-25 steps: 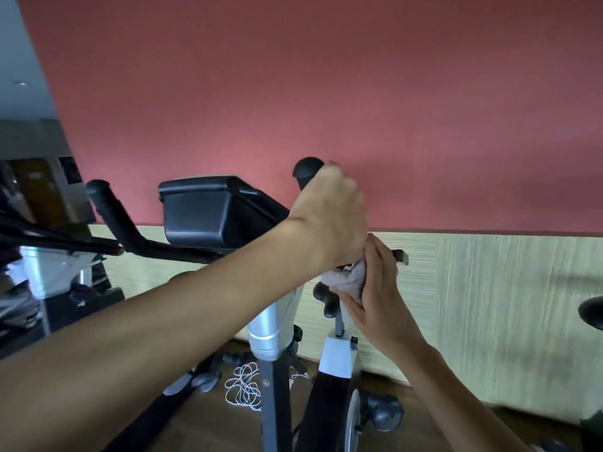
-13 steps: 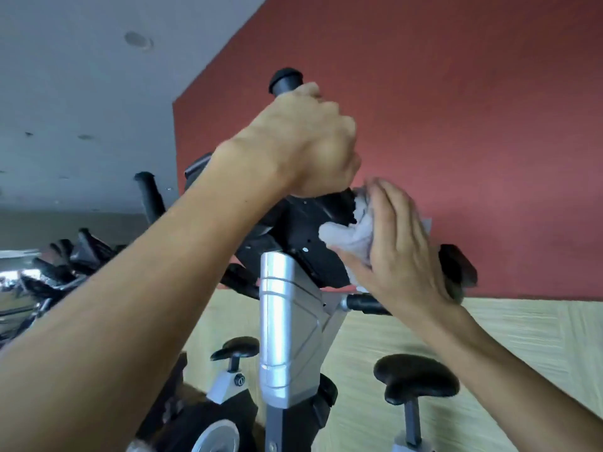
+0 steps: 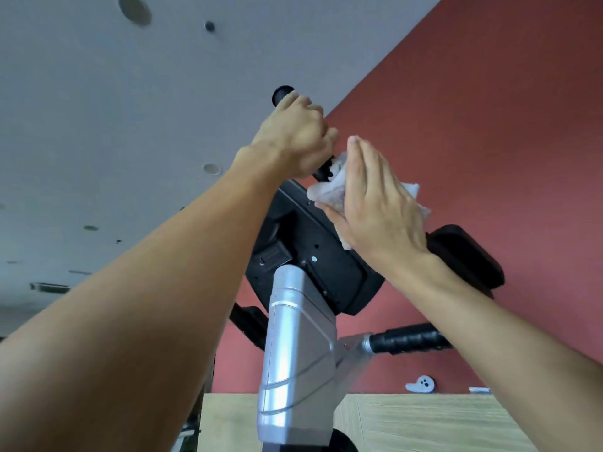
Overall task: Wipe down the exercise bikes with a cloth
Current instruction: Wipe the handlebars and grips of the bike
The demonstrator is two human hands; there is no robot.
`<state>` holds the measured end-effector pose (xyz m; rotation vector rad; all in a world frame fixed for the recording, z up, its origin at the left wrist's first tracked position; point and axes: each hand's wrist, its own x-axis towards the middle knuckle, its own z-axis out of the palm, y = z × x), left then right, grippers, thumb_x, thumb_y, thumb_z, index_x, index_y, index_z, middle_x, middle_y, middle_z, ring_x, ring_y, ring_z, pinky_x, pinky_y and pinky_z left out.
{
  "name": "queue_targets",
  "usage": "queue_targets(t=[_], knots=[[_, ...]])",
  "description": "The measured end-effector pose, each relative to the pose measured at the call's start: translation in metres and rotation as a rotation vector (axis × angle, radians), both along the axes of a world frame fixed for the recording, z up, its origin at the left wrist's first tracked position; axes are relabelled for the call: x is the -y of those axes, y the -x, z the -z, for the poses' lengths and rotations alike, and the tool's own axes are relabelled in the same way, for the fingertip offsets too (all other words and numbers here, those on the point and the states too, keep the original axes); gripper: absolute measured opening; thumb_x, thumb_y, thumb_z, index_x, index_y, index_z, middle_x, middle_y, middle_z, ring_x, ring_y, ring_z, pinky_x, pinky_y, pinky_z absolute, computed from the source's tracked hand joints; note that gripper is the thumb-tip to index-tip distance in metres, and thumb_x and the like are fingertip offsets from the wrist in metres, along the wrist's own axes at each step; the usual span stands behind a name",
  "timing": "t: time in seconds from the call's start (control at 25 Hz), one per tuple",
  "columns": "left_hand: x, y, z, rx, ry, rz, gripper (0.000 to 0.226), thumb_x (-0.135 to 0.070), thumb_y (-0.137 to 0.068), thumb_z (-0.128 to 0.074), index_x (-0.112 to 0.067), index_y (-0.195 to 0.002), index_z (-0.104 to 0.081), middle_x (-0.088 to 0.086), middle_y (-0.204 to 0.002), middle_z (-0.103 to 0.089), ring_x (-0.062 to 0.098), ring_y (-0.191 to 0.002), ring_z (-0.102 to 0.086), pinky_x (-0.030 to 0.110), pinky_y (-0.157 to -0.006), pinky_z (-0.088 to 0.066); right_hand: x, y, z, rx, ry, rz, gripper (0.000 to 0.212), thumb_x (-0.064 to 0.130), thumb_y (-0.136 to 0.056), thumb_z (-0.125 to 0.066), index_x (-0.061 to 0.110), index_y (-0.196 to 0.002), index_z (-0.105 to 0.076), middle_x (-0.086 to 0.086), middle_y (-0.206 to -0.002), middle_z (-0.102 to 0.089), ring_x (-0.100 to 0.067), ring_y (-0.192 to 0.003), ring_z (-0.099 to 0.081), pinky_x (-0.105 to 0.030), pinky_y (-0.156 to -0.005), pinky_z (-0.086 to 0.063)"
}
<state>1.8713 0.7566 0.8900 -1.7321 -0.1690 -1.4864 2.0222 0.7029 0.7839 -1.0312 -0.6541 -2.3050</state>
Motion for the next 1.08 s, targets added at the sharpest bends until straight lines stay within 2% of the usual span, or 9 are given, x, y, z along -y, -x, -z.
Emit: queue_targets(t=[0.12,0.2,0.28,0.44,0.52,0.68,0.84,0.96,1.08], knots=[[-0.009,0.001,0.025,-0.029,0.032,0.151,0.056,-0.033,-0.1,-0.021,-0.007,-0.105,-0.07,0.011,-0.132,-0.061,0.025,-0.135,-0.04,0.039,-0.122,-0.013,0.005,-0.023,0.007,0.085,-0.034,0.068,0.073,0.033,-0.101,-0.063,-0.011,-0.15,-0.031,-0.029,-0.152,-0.042,-0.036,-0.14,-0.048,-0.037,-0.115,-0.041],[-0.019,0.006,0.046,-0.079,0.053,0.262,0.045,-0.027,-0.111,-0.026,-0.012,-0.142,-0.056,0.005,-0.163,-0.035,0.02,-0.156,-0.013,0.037,-0.125,0.001,0.01,-0.039,0.017,0.086,-0.017,0.089,0.076,0.022,-0.099,-0.068,-0.012,-0.152,-0.024,-0.03,-0.156,-0.036,-0.037,-0.144,-0.041,-0.04,-0.117,-0.039],[-0.023,0.01,0.059,-0.149,0.116,0.364,0.048,-0.024,-0.112,-0.028,-0.015,-0.159,-0.032,0.0,-0.171,-0.009,0.016,-0.158,0.006,0.034,-0.124,0.006,0.007,-0.037,0.016,0.043,-0.039,0.101,0.075,0.02,-0.1,-0.066,-0.013,-0.152,-0.022,-0.032,-0.156,-0.032,-0.04,-0.146,-0.037,-0.042,-0.119,-0.037],[-0.009,0.004,0.07,-0.161,0.281,0.482,0.052,-0.026,-0.113,-0.021,-0.012,-0.162,-0.014,0.0,-0.171,0.008,0.013,-0.156,0.015,0.037,-0.127,0.008,-0.003,-0.007,-0.001,0.05,-0.046,0.127,0.064,0.022,-0.105,-0.058,-0.015,-0.149,-0.028,-0.034,-0.154,-0.036,-0.041,-0.143,-0.041,-0.041,-0.118,-0.038],[-0.009,0.0,0.071,-0.111,0.26,0.425,0.053,-0.03,-0.113,-0.017,-0.012,-0.163,-0.011,0.001,-0.171,0.01,0.013,-0.156,0.015,0.04,-0.127,0.007,-0.003,-0.011,-0.003,0.096,-0.048,0.126,0.058,0.013,-0.106,-0.052,-0.016,-0.15,-0.027,-0.034,-0.155,-0.033,-0.041,-0.144,-0.039,-0.041,-0.12,-0.034],[-0.021,-0.002,0.082,-0.07,0.201,0.34,0.056,-0.036,-0.112,-0.017,-0.018,-0.164,-0.001,-0.003,-0.17,0.013,0.009,-0.155,0.015,0.032,-0.126,0.006,0.011,-0.037,0.019,0.115,0.025,0.122,0.058,0.001,-0.106,-0.043,-0.013,-0.154,-0.014,-0.031,-0.162,-0.018,-0.039,-0.152,-0.025,-0.043,-0.123,-0.028],[-0.022,-0.011,0.092,-0.085,0.218,0.481,0.058,-0.027,-0.112,-0.022,-0.015,-0.163,0.003,0.0,-0.169,0.017,0.012,-0.155,0.017,0.033,-0.127,0.005,0.005,-0.024,0.018,0.036,0.008,0.045,0.059,0.001,-0.104,-0.041,-0.014,-0.154,-0.012,-0.032,-0.162,-0.016,-0.041,-0.152,-0.023,-0.042,-0.124,-0.019],[-0.018,-0.021,0.095,-0.054,0.249,0.59,0.057,-0.027,-0.112,-0.021,-0.016,-0.163,0.001,-0.001,-0.17,0.016,0.009,-0.155,0.017,0.033,-0.127,0.005,-0.007,0.0,0.002,0.058,0.011,-0.031,0.056,0.018,-0.109,-0.034,-0.011,-0.154,-0.017,-0.03,-0.162,-0.023,-0.038,-0.15,-0.029,-0.042,-0.121,-0.029],[-0.022,-0.016,0.095,0.015,0.206,0.467,0.056,-0.026,-0.111,-0.02,-0.016,-0.164,-0.001,0.0,-0.171,0.011,0.011,-0.156,0.013,0.034,-0.126,0.007,-0.001,-0.017,0.008,0.099,0.039,-0.027,0.052,0.011,-0.11,-0.034,-0.012,-0.154,-0.019,-0.03,-0.161,-0.024,-0.037,-0.149,-0.031,-0.04,-0.122,-0.032]])
